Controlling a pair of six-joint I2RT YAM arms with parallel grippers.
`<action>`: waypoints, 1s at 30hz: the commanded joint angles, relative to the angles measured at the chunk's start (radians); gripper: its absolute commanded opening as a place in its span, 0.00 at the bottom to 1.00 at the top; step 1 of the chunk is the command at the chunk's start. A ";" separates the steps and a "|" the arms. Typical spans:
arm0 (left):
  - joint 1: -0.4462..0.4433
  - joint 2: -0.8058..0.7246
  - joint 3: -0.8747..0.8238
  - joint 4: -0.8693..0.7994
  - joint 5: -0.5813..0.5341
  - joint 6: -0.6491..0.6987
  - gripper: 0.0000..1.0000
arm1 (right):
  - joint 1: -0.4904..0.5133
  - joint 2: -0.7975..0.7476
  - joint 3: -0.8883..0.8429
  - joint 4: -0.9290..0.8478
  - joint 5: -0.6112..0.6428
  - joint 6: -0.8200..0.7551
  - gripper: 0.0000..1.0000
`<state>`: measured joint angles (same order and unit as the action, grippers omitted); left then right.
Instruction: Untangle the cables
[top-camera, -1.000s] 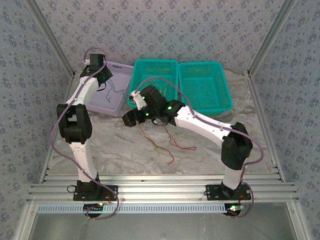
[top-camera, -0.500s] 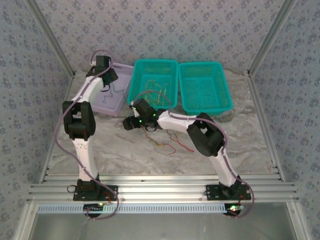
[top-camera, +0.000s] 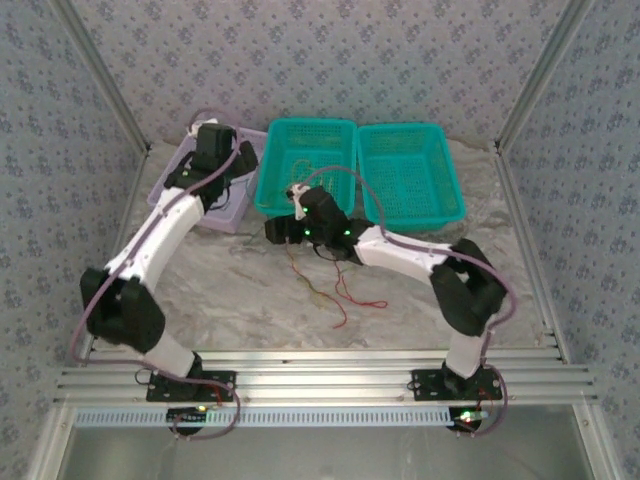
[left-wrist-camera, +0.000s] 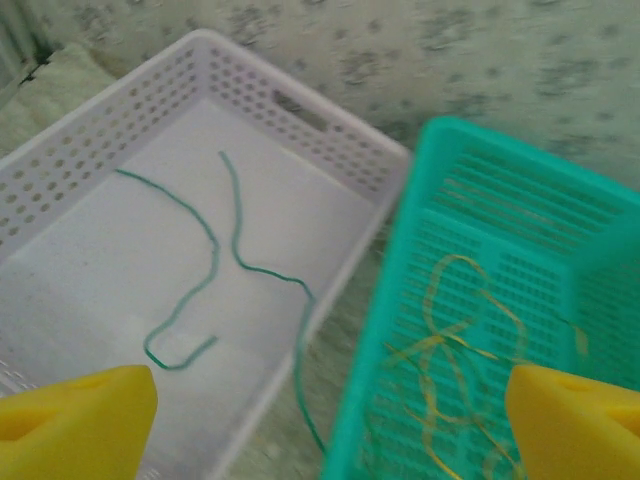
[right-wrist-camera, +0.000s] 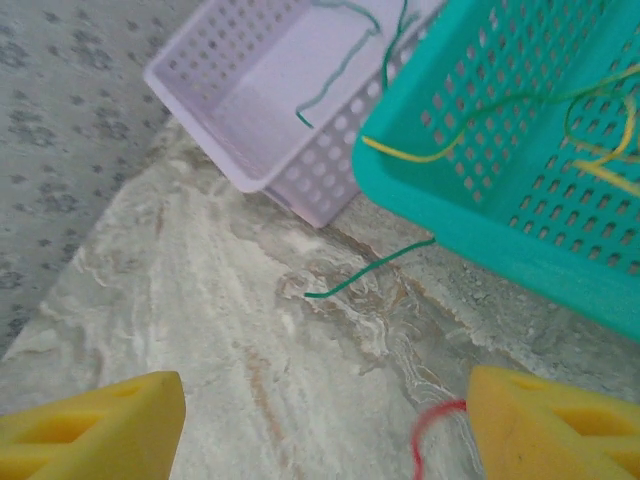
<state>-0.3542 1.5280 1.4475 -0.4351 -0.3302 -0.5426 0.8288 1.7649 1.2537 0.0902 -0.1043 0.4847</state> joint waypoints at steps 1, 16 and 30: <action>-0.056 -0.039 -0.107 -0.068 -0.065 -0.070 0.90 | -0.008 -0.119 -0.052 -0.068 0.041 -0.053 0.76; -0.214 -0.131 -0.520 0.025 -0.128 -0.240 0.86 | -0.103 -0.605 -0.323 -0.200 0.103 -0.121 0.77; -0.106 0.096 -0.563 0.205 0.025 -0.152 0.81 | -0.110 -0.671 -0.299 -0.259 0.115 -0.150 0.77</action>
<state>-0.4778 1.5959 0.8829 -0.2867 -0.3481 -0.7246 0.7242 1.1225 0.9466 -0.1455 -0.0128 0.3645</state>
